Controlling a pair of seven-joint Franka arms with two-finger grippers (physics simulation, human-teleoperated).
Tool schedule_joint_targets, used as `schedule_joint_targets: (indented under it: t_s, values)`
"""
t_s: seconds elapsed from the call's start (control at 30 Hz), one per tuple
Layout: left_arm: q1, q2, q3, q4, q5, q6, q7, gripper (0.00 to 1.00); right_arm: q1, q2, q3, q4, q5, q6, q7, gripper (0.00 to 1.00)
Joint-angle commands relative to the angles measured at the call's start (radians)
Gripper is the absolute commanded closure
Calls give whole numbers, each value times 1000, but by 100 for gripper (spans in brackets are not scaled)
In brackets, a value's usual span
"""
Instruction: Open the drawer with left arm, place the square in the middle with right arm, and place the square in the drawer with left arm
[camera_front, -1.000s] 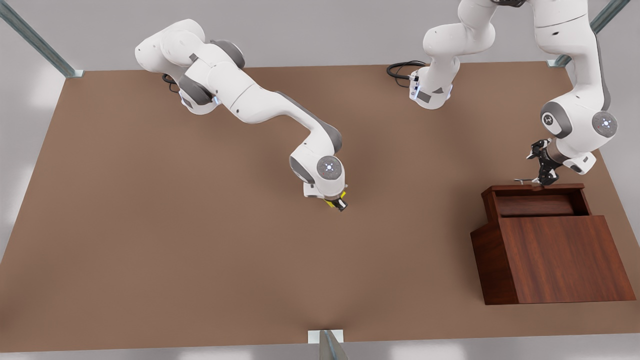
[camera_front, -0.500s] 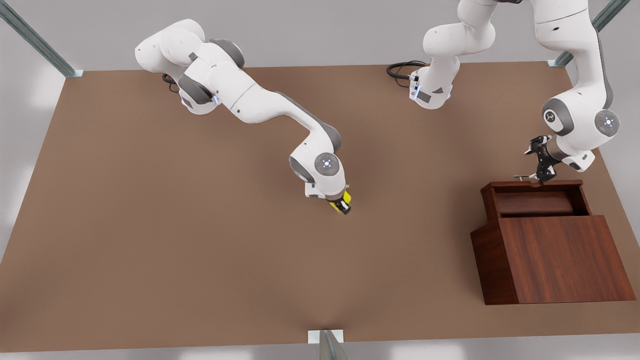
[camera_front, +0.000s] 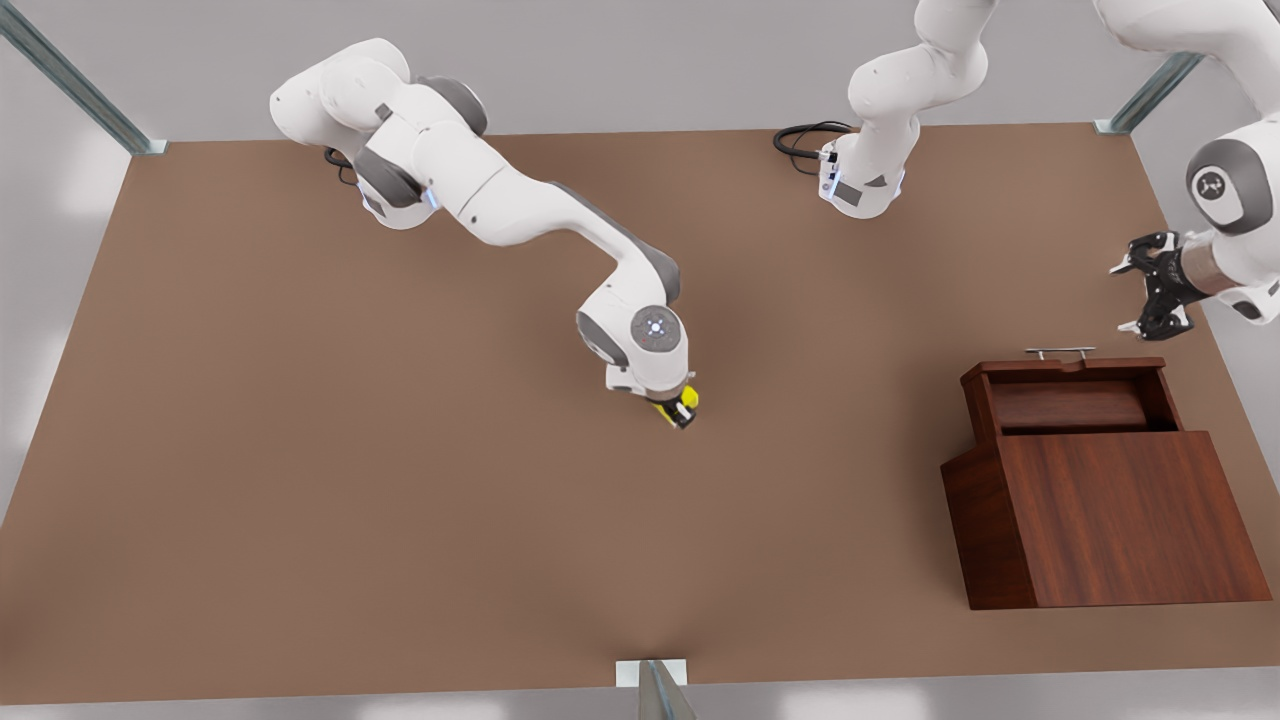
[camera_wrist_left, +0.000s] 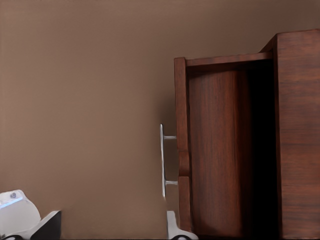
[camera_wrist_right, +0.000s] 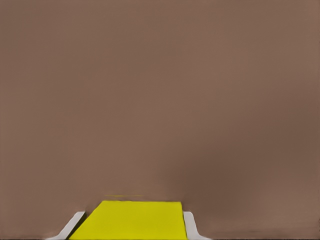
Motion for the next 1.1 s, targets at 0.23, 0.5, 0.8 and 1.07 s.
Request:
schedule_joint_targets:
  t_s: [0.23,0.5,0.8,1.07]
  values:
    - [-268,96,-168,246,-57,-167,928,0,-11,-11,5,14,28,3,25,0]
    - [-305,171,-156,337,-109,-167,900,0,0,-16,-2,-15,-70,-15,25,45]
    - [-307,254,-467,374,-113,-152,871,0,-349,-306,8,-32,57,-250,-569,0]
    - [-692,483,-472,368,61,434,776,0,-776,-507,-2,-27,74,-453,-1578,0]
